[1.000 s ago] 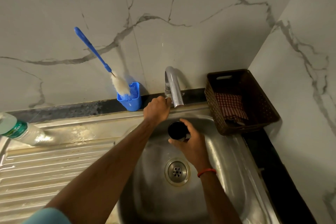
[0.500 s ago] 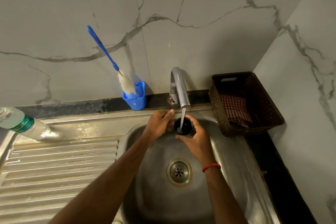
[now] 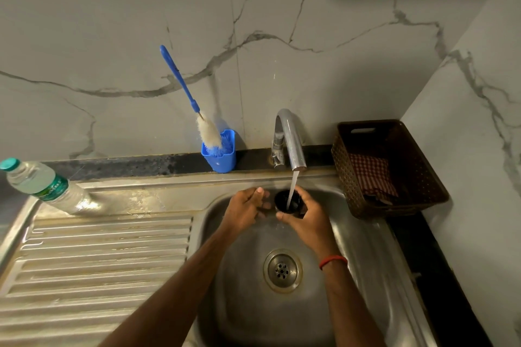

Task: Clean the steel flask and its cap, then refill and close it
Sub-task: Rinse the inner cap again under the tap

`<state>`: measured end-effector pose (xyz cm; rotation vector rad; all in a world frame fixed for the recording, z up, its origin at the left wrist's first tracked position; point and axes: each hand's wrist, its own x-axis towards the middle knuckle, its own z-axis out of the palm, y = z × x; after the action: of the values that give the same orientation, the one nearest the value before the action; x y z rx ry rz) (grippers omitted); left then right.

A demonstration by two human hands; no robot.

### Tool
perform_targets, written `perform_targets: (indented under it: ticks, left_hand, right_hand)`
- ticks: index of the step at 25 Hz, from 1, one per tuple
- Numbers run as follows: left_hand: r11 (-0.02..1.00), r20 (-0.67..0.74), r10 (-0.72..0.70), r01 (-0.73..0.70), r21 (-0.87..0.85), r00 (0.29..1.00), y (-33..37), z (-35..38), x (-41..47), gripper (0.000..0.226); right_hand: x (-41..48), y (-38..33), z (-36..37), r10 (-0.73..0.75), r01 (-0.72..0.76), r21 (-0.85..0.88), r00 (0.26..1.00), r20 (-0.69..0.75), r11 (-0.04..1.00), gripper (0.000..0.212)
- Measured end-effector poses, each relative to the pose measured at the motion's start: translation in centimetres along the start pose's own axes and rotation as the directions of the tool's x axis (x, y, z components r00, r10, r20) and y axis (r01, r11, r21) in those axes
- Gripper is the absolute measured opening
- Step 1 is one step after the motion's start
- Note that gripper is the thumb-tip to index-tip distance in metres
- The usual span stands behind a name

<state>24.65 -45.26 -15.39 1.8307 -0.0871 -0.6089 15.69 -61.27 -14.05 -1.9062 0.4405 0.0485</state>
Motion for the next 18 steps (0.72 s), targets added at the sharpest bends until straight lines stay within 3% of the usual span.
perform_targets:
  ticks: [7, 9, 11, 12, 15, 18]
  left_hand:
    - [0.992, 0.111, 0.068, -0.056, -0.109, 0.991, -0.9, 0.2, -0.5, 0.024]
    - [0.991, 0.162, 0.064, -0.043, -0.130, 0.985, -1.3, 0.4, -0.8, 0.024]
    - [0.993, 0.154, 0.032, -0.014, -0.115, 0.988, -1.5, 0.6, -1.2, 0.023]
    - [0.993, 0.151, 0.003, 0.015, -0.116, 0.989, -1.7, 0.9, -1.3, 0.022]
    - [0.953, 0.098, -0.174, 0.193, -0.232, 0.980, -1.5, 2.5, -1.8, 0.025]
    - [0.790, 0.105, -0.354, 0.357, -0.498, 0.929, -0.4, 3.4, -1.3, 0.032]
  right_hand:
    - [0.0, 0.7, 0.0, 0.011, 0.002, -0.067, 0.983, 0.182, 0.998, 0.078]
    - [0.1, 0.9, 0.1, 0.032, -0.025, -0.036, 0.977, 0.212, 0.999, 0.060]
    - [0.4, 0.8, 0.3, 0.130, -0.135, 0.067, 0.989, 0.075, 0.989, 0.034]
    - [0.7, 0.7, 0.6, 0.195, -0.195, 0.111, 0.981, 0.015, 0.974, 0.027]
    - [1.1, 0.3, 1.5, 0.335, -0.330, 0.138, 0.942, -0.017, 0.934, 0.045]
    - [1.2, 0.5, 1.5, 0.326, -0.314, 0.206, 0.945, -0.027, 0.927, 0.045]
